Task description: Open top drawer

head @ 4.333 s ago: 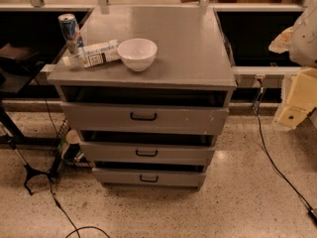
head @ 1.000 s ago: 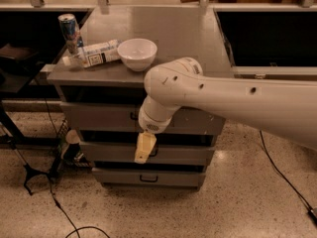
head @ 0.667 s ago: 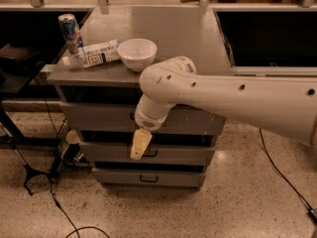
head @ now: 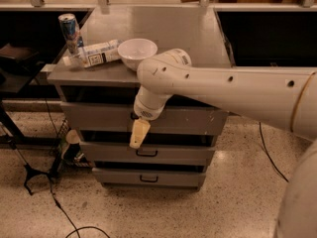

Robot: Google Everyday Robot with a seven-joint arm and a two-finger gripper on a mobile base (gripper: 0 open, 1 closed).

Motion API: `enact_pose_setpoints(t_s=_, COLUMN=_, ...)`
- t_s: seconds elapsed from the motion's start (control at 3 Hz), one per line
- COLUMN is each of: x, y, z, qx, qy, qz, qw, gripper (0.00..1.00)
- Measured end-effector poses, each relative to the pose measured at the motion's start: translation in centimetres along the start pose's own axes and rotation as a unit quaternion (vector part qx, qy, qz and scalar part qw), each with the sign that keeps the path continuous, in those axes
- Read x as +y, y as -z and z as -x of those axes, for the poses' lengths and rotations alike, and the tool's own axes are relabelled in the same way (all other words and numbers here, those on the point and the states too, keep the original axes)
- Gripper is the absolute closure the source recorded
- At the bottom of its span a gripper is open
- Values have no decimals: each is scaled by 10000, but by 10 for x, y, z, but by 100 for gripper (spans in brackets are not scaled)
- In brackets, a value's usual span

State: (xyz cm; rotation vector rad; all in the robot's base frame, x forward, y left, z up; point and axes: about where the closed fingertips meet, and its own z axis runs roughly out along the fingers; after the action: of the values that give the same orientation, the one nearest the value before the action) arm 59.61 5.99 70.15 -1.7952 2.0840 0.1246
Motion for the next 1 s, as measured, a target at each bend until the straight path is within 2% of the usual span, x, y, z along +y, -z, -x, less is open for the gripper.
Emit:
enact_pose_setpoints(t_s=0.67, x=-21, y=-17, z=-5, qx=136, qy=103, qz=19, qw=9999, gripper=0)
enact_pose_setpoints(t_s=1.0, x=-21, y=-27, z=-8, qx=222, qy=184, qz=108, qw=9995, gripper=0)
